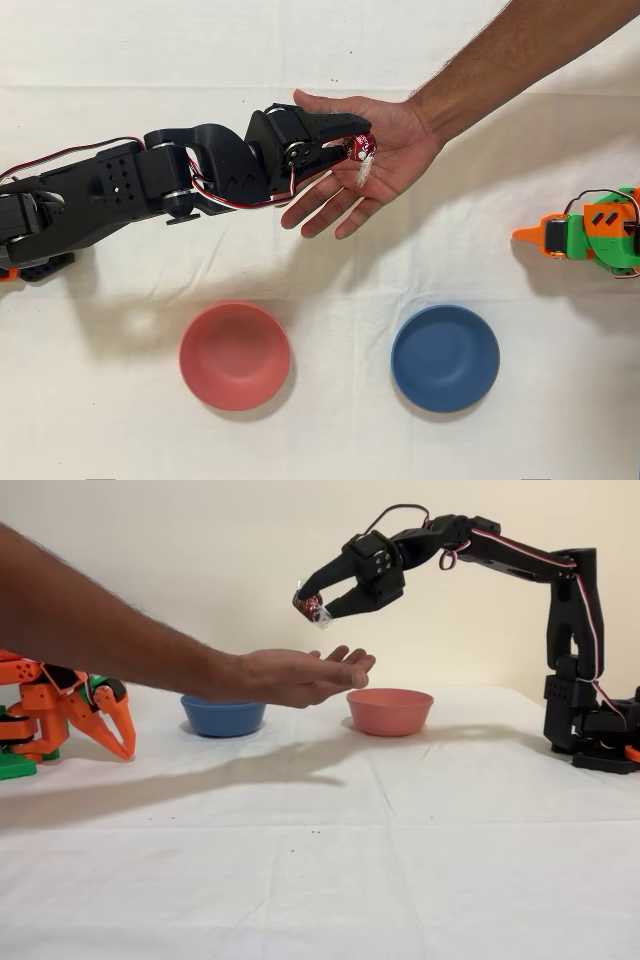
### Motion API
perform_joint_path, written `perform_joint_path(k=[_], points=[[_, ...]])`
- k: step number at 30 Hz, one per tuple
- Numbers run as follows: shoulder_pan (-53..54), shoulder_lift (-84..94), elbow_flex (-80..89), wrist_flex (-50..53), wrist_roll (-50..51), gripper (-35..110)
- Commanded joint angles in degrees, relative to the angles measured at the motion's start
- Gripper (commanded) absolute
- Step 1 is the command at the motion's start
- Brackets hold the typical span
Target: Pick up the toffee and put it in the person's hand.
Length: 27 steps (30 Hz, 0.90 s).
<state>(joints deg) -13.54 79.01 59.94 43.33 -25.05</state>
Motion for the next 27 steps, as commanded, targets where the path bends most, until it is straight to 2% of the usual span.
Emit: perform_joint_path(k=[1,27], points=[[-0.62,2.64,0.18,-0.26,-0.62,13],[-0.35,6.59,3.96,1.41,1.05,17]])
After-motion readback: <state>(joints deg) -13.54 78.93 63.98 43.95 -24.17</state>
